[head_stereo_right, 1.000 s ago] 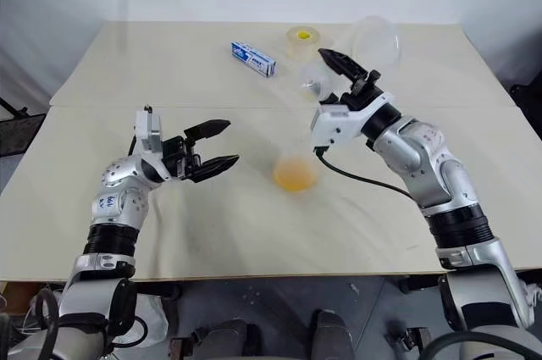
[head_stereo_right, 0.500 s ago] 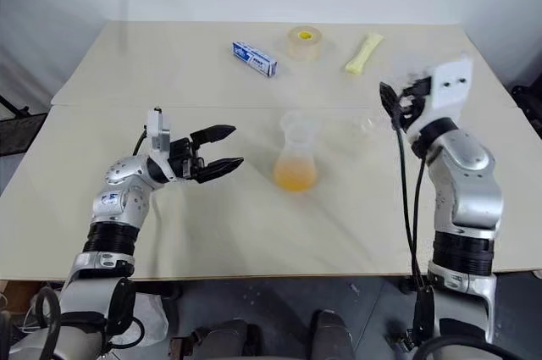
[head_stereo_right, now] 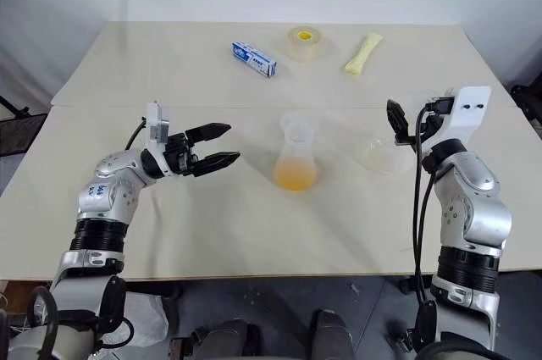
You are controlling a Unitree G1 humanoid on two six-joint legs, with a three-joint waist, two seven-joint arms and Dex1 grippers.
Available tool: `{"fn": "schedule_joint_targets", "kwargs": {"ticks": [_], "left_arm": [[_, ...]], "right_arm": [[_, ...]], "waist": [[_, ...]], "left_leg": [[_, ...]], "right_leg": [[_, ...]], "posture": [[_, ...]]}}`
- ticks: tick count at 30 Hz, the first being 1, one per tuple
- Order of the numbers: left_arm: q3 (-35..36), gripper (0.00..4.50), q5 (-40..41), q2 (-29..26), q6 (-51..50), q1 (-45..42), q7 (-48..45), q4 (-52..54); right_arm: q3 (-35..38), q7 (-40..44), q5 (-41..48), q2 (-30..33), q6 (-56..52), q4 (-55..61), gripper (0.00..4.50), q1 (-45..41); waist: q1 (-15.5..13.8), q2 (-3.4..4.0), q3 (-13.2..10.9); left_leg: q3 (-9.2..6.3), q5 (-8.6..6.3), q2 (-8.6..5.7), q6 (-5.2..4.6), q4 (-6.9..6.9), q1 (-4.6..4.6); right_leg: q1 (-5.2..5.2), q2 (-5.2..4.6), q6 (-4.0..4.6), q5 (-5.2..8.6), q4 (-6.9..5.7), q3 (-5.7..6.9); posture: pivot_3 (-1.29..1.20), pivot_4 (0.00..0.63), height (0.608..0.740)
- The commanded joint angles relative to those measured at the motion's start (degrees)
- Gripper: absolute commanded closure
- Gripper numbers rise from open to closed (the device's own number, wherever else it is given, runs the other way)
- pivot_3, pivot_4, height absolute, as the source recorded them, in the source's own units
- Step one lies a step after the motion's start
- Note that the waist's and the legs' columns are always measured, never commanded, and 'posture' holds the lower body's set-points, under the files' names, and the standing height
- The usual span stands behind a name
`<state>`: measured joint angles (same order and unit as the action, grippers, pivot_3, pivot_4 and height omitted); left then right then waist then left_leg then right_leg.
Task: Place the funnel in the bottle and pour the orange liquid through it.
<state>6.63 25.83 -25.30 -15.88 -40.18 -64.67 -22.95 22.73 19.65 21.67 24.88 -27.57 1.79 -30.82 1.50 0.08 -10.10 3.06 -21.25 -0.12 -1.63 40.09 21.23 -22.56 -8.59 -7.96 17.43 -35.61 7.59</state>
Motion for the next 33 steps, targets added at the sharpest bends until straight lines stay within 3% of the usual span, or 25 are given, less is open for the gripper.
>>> {"fn": "schedule_joint_targets", "kwargs": {"ticks": [1,7,14,20,24,28,33], "left_arm": [[0.13,0.00,0.67,-1.03,-2.79,-1.13,1.21,2.73],[0.40,0.00,0.76,-1.60,-4.65,-0.43,3.18,4.80],[-0.15,0.00,1.77,-3.04,-2.86,3.23,-1.77,7.65],[-0.12,0.00,1.61,-6.99,-1.38,6.16,-7.12,7.67],[-0.40,0.00,0.28,-10.33,1.07,8.69,-10.57,6.00],[0.05,0.00,0.30,-11.42,2.81,10.73,-11.41,4.81],[0.82,0.00,1.33,-10.72,5.26,12.42,-11.52,6.25]], "right_arm": [[0.74,-0.23,0.78,1.32,1.98,2.97,0.03,-0.40],[0.99,1.24,1.23,4.27,3.62,2.61,0.03,-4.29],[0.06,8.10,6.40,8.22,2.23,5.00,0.03,-8.21],[-1.00,28.15,15.81,16.64,-1.26,16.53,0.03,8.58],[-1.16,36.84,13.51,21.77,1.98,17.95,0.03,21.35],[-2.48,40.74,7.79,23.60,8.50,14.50,0.03,29.66],[-3.26,40.55,5.79,22.19,11.79,12.48,0.03,32.07]], "waist": [[0.02,0.00,0.00],[0.05,0.00,0.00],[-0.02,0.01,-0.01],[-1.26,0.00,-0.01],[-1.78,-0.02,-0.02],[-2.22,-0.02,-0.02],[-2.48,-0.02,-0.02]], "left_leg": [[0.00,0.00,0.00,0.00,0.00,0.00],[0.01,0.00,0.00,0.00,0.00,0.01],[0.02,0.00,0.02,0.00,-0.01,-0.01],[-0.05,0.00,-0.03,0.00,-0.02,0.03],[0.05,-0.01,-0.07,-0.01,0.02,0.02],[0.20,0.00,-0.01,-0.01,0.08,-0.05],[0.30,0.00,0.02,-0.01,0.11,-0.07]], "right_leg": [[0.00,0.00,0.00,0.00,0.00,0.00],[0.00,0.00,0.00,0.00,0.00,-0.01],[-0.01,0.01,0.00,0.00,0.01,0.01],[0.03,0.00,0.00,0.00,0.04,0.02],[0.08,-0.03,0.00,0.00,0.14,0.00],[0.13,-0.01,0.00,0.00,0.18,-0.03],[0.11,-0.02,0.00,0.00,0.19,-0.07]], "posture": [[0.00,0.150,0.740],[0.00,0.150,0.740],[0.00,0.150,0.740],[0.00,0.150,0.740],[0.00,0.150,0.740],[0.00,0.150,0.740],[0.00,0.150,0.740]]}}
